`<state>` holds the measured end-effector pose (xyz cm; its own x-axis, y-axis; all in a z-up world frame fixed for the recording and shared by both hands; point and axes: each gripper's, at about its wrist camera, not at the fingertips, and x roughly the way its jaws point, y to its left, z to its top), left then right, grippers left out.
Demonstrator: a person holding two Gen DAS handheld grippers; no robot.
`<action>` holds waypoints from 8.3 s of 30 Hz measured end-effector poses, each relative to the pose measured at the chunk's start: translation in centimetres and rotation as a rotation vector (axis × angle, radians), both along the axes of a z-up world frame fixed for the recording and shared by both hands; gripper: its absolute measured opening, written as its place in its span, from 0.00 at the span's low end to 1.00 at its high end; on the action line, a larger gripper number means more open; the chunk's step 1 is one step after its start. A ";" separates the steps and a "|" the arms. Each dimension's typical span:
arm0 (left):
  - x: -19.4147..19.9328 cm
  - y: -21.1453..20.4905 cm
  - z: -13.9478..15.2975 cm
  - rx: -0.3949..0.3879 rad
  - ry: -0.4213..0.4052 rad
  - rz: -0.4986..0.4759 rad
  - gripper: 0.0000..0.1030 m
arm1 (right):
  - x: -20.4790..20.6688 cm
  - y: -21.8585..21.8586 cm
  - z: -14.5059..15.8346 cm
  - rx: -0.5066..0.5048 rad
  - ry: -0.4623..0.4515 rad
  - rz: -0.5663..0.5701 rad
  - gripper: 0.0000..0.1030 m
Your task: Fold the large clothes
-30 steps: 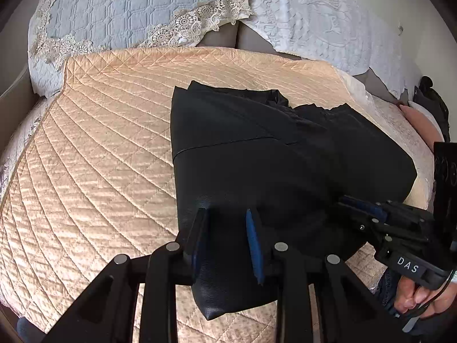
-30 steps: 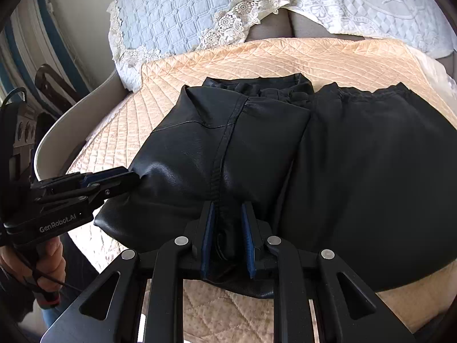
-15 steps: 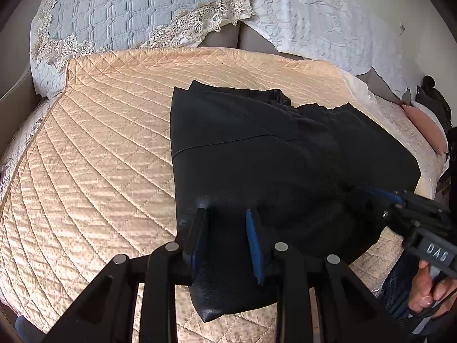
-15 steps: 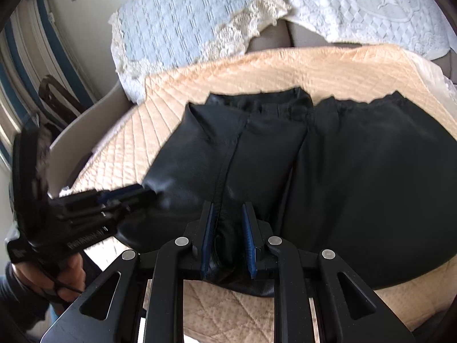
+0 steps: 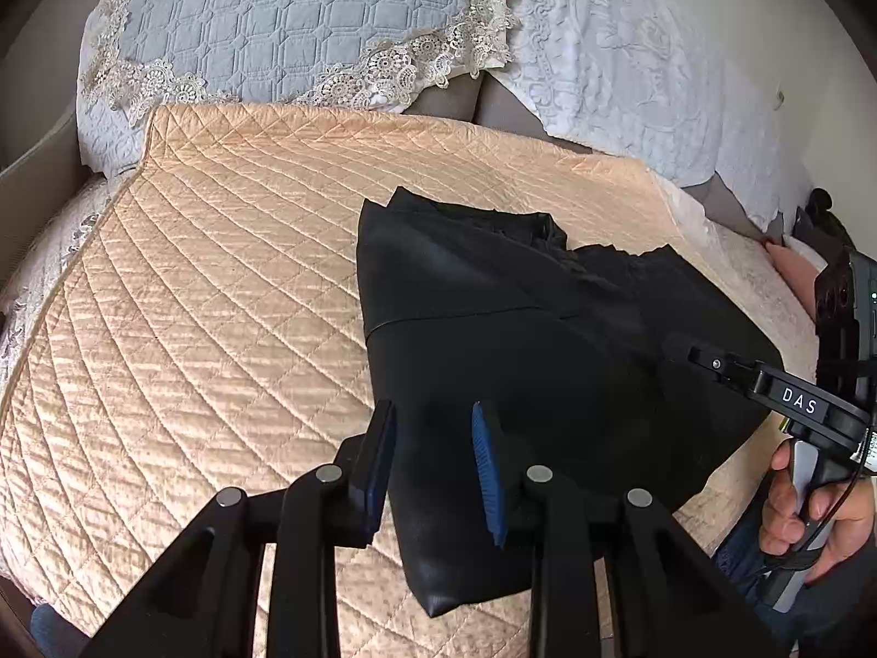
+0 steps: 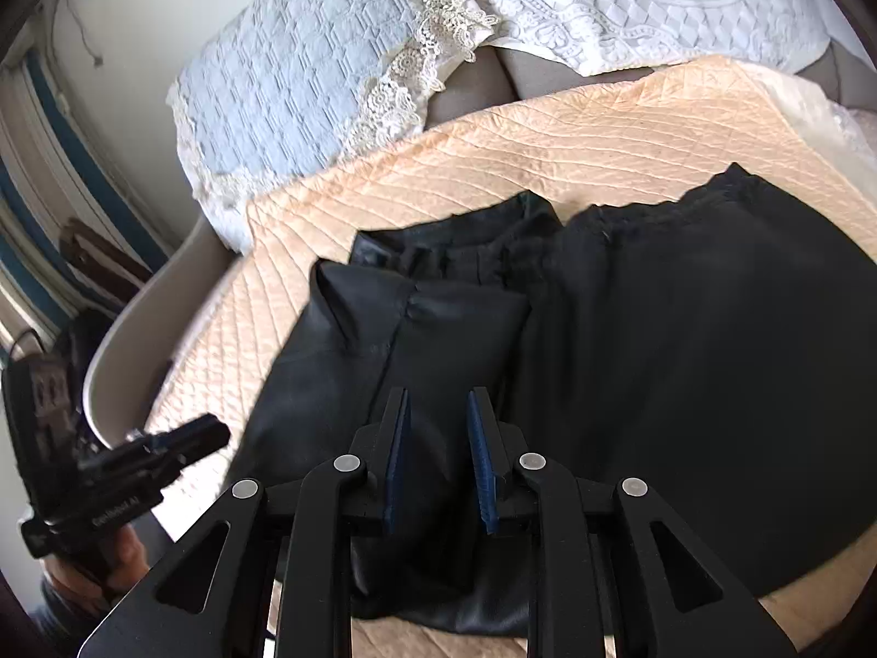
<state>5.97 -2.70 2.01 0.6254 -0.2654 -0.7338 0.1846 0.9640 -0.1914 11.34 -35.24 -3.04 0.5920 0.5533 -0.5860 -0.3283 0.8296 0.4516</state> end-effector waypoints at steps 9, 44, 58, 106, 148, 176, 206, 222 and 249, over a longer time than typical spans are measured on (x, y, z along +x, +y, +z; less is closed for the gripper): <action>1.2 -2.9 -1.7 0.072 0.021 -0.037 0.28 | 4.2 1.0 -2.2 -0.042 0.090 0.007 0.21; -0.9 -8.9 -1.9 0.017 0.022 -0.188 0.28 | -6.0 -12.4 -1.9 0.123 0.094 -0.326 0.52; -0.1 -10.0 -2.5 0.044 0.017 -0.169 0.28 | -4.6 -22.0 -5.5 0.375 0.186 -0.645 0.58; -2.7 6.6 -0.2 -0.122 -0.003 0.130 0.28 | -6.4 12.1 -0.1 -0.090 -0.038 0.261 0.43; 8.9 -6.7 5.9 -0.021 -0.098 -0.105 0.21 | 0.8 -0.3 1.1 -0.098 -0.067 -0.115 0.37; 4.4 -0.9 -1.0 -0.117 -0.012 0.030 0.05 | -0.5 1.0 -0.1 -0.106 -0.064 0.012 0.37; -3.1 -0.3 -0.3 0.006 -0.014 0.028 0.23 | -6.0 4.1 -1.2 -0.236 -0.102 0.071 0.37; -3.3 0.5 -0.8 -0.017 0.022 0.013 0.32 | -5.4 3.3 -1.1 -0.217 -0.094 0.065 0.37; 12.5 -2.5 -0.9 -0.015 0.010 -0.024 0.24 | 8.2 2.2 -1.3 -0.157 0.004 0.007 0.37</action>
